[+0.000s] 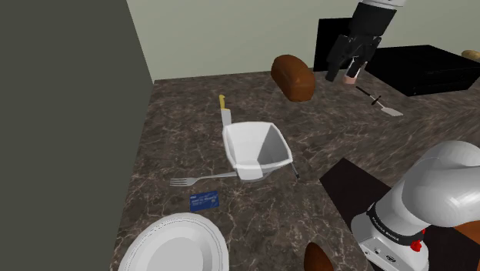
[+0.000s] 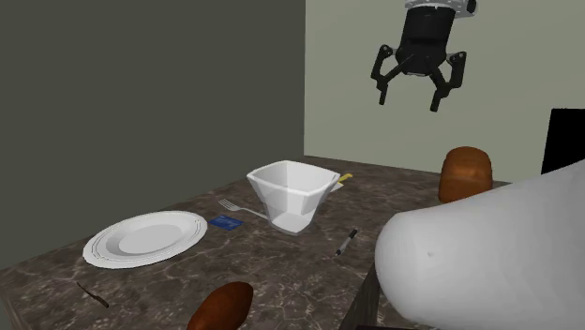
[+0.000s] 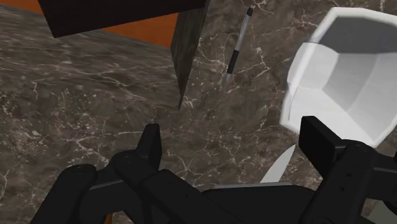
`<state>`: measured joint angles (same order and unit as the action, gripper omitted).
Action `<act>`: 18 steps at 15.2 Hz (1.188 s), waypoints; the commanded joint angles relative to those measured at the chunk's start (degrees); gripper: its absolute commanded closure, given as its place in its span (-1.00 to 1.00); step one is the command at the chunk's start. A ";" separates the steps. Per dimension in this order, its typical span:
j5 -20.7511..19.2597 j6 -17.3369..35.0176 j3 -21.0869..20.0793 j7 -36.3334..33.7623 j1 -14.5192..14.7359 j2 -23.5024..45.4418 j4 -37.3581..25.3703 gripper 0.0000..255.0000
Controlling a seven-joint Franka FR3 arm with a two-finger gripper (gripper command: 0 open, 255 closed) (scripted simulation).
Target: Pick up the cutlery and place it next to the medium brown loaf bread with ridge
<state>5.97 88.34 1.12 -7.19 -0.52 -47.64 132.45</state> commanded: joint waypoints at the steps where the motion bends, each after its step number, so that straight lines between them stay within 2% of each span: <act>1: 0.00 0.00 0.00 0.00 0.00 0.00 0.00 -1.00; 9: 1.98 12.11 -4.59 4.65 5.32 10.84 0.90 -1.00; 18: 2.55 23.80 -10.21 9.20 10.41 24.97 -1.96 -1.00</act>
<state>8.55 111.11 -8.60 1.33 9.37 -23.75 130.62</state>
